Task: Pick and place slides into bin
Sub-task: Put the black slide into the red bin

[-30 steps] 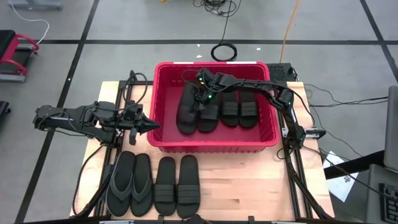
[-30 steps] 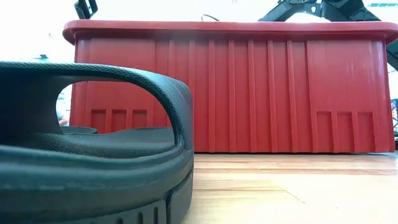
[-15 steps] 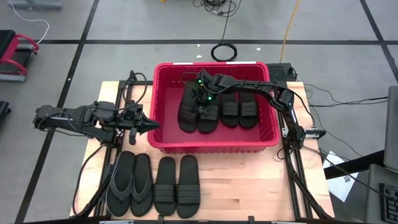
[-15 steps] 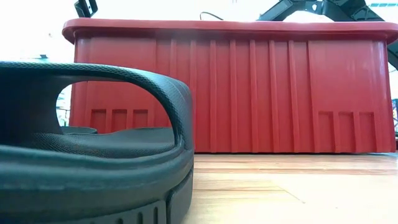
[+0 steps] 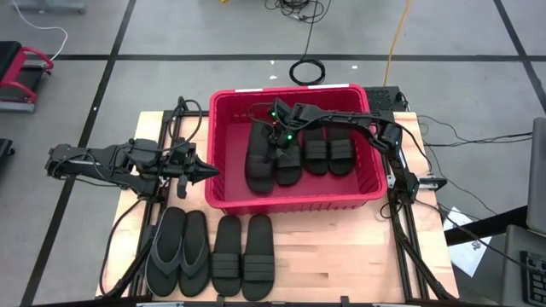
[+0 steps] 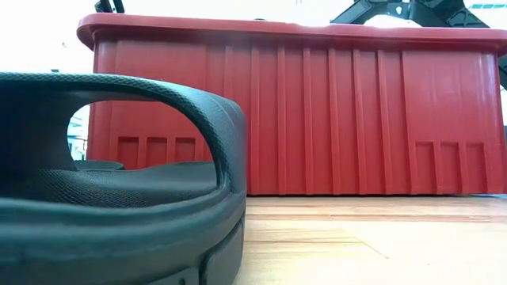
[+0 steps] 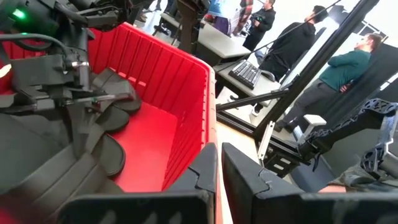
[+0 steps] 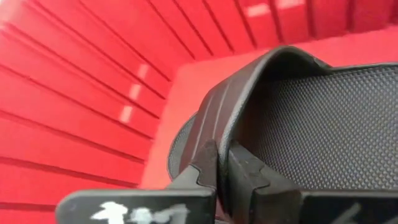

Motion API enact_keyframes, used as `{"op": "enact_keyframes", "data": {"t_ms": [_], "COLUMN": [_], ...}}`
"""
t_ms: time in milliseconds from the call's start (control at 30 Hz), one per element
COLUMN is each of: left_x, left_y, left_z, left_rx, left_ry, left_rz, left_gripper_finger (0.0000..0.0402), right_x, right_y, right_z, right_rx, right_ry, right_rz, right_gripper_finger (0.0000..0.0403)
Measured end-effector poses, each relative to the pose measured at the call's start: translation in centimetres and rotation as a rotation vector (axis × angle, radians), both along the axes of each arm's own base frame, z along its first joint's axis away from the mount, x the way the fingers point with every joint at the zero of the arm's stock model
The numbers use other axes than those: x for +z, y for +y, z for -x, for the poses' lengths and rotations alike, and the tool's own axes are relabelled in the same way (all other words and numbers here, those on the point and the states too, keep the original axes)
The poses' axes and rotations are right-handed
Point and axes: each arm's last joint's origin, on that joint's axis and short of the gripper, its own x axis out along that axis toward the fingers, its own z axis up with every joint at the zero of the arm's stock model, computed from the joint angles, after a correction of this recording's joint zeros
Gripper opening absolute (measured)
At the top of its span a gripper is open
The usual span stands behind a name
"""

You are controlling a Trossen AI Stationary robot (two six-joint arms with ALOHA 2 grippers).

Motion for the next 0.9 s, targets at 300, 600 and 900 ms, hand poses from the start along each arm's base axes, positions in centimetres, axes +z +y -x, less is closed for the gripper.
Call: {"op": "enact_keyframes", "data": {"t_ms": [300,600,900], "left_x": [0.00,0.00,0.00], "left_y": [0.00,0.00,0.00], "left_z": [0.00,0.00,0.00], "left_rx": [0.000,0.000,-0.003], "left_ry": [0.000,0.000,0.000], "left_rz": [0.002,0.001,-0.014], "left_gripper_finger": [0.0019,0.0019,0.0019], "right_x": [0.09,0.05,0.14], "right_y": [-0.43,-0.47,-0.20], "right_z": [0.13,0.14,-0.02], "right_rx": [-0.006,-0.021,-0.024], "right_ry": [-0.011,0.003,0.007], "right_rz": [-0.002,0.003,0.003], "right_gripper_finger": [0.0003,0.0042,0.0081]}}
